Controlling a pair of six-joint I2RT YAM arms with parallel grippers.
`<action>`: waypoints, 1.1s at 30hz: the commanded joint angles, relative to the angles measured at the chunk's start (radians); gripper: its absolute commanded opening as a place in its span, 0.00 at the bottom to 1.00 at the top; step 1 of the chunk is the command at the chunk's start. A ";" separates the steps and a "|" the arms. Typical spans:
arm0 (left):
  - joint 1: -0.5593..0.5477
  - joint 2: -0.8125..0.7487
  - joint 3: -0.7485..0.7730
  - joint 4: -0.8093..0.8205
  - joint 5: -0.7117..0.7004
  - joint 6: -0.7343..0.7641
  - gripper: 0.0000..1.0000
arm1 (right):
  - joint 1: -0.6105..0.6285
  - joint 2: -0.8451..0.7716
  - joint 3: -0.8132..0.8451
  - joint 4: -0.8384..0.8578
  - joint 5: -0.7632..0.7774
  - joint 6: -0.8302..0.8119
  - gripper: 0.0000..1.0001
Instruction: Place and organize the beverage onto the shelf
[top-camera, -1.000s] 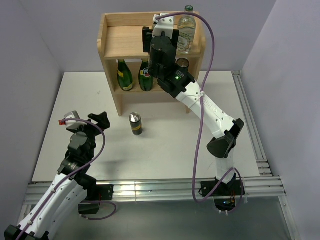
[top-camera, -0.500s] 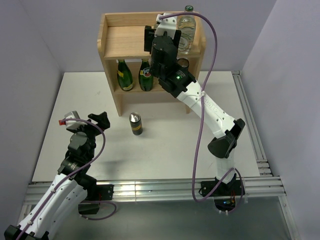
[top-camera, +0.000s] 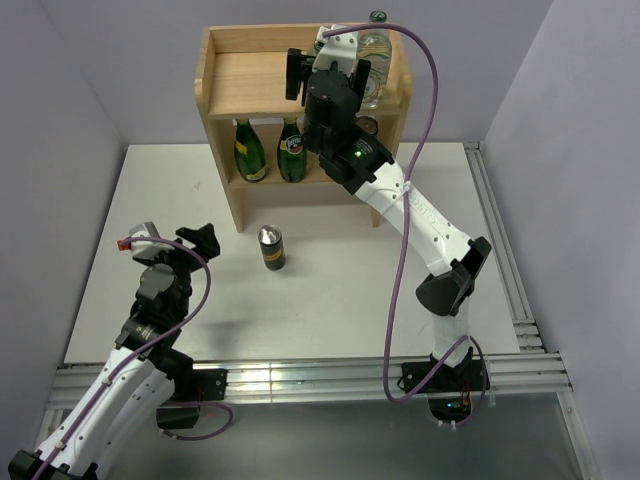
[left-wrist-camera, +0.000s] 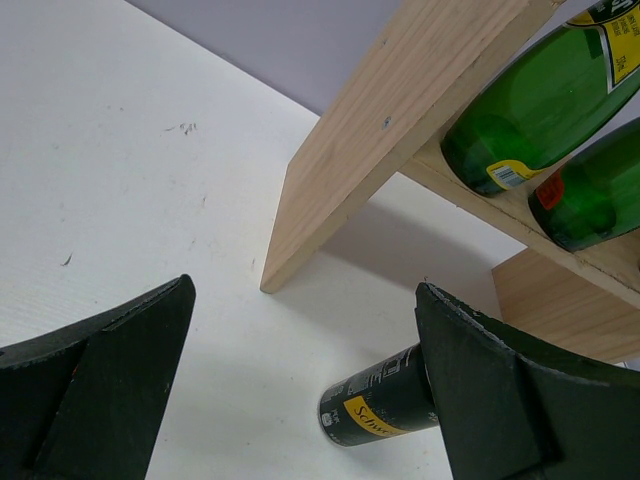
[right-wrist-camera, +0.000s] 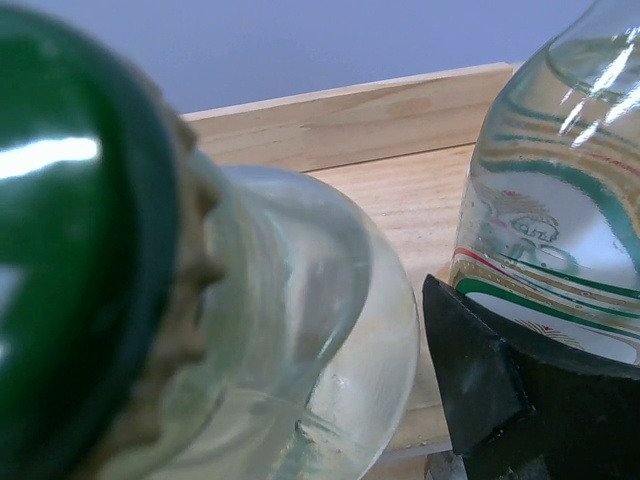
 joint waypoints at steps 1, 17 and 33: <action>-0.002 -0.009 -0.010 0.029 0.009 0.005 0.99 | -0.009 -0.047 -0.002 0.041 0.007 0.001 0.94; -0.002 -0.009 -0.005 0.029 0.008 0.006 0.99 | -0.016 0.000 0.047 0.059 -0.005 -0.018 0.83; -0.002 0.003 -0.008 0.038 0.005 0.006 0.99 | -0.050 0.083 0.096 0.073 -0.046 -0.015 0.83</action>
